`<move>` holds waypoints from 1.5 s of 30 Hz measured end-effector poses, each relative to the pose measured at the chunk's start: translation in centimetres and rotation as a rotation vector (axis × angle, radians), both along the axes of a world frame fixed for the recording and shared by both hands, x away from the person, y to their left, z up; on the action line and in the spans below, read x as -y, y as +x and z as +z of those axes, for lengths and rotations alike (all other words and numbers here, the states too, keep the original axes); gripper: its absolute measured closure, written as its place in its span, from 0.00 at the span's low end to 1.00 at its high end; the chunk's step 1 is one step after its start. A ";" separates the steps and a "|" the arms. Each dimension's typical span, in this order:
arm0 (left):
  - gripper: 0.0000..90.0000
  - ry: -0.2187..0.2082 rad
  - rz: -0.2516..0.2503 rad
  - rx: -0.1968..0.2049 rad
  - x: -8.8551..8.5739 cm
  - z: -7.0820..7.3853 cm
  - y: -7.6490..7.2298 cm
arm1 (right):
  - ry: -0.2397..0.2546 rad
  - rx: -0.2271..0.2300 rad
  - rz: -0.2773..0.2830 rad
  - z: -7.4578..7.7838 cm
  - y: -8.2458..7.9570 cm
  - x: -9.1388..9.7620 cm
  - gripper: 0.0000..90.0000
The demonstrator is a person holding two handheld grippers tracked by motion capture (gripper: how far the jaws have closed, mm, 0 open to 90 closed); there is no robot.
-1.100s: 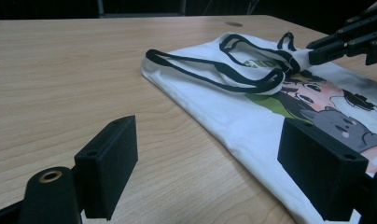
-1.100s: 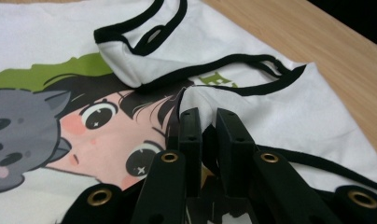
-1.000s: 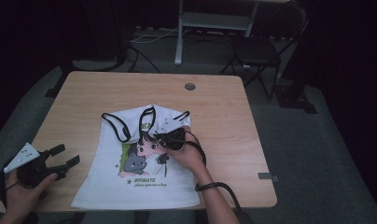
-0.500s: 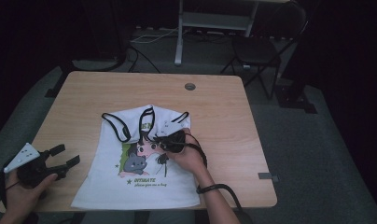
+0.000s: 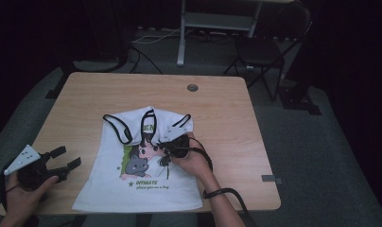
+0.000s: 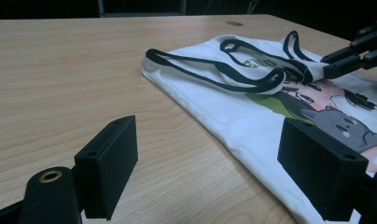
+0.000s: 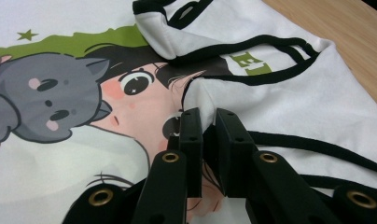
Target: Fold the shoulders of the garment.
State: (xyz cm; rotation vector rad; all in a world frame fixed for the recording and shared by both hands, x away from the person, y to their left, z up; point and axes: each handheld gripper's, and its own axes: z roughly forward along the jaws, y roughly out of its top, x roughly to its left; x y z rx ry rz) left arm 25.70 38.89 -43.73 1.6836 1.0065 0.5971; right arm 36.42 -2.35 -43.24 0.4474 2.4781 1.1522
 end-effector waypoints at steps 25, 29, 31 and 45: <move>0.22 -0.004 0.002 0.002 0.0 0.0 0.0 | -0.018 -0.052 0.013 -0.6 -0.3 0.3 0.75; 0.22 -0.003 0.001 0.002 0.0 0.0 0.0 | 0.065 -0.076 -0.027 0.1 0.2 0.9 0.64; 0.22 -0.004 0.002 0.000 0.0 0.0 0.0 | 0.111 -0.076 -0.053 0.7 0.5 1.2 0.57; 0.22 -0.006 0.001 0.000 0.0 0.0 0.0 | 0.062 -0.088 -0.181 -0.4 2.4 -0.3 0.45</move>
